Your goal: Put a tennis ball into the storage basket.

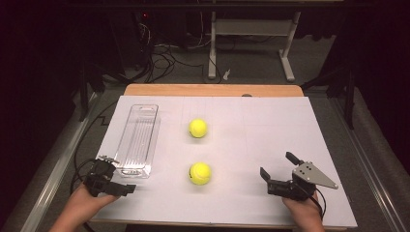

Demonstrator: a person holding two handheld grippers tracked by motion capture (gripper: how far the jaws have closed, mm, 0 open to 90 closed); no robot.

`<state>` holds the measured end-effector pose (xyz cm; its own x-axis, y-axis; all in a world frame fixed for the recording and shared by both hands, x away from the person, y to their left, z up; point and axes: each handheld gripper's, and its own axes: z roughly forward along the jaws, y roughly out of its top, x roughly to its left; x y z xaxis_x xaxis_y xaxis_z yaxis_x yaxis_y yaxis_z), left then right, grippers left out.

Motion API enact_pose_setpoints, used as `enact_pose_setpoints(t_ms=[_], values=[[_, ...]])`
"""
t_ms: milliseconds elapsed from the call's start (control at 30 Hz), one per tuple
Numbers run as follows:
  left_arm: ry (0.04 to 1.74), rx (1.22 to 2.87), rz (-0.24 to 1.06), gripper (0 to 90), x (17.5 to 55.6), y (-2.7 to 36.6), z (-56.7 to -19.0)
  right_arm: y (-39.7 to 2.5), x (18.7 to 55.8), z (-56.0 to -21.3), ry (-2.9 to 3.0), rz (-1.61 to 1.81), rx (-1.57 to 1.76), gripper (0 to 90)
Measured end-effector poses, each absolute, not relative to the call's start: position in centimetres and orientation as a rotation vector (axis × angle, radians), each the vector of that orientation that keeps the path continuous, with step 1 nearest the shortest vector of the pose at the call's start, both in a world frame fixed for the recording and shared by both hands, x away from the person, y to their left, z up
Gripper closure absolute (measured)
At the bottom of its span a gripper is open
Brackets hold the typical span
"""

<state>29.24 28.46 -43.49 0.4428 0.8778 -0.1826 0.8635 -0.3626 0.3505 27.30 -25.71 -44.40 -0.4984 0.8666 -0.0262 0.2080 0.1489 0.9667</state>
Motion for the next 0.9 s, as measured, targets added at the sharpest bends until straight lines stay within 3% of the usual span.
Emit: enact_pose_setpoints(t_ms=[900], values=[[1.532, 2.498, -0.169, 0.8, 30.0, 27.3, -43.5, -25.3, 27.2, -44.5, 1.831, 1.374, 1.025, 0.3]])
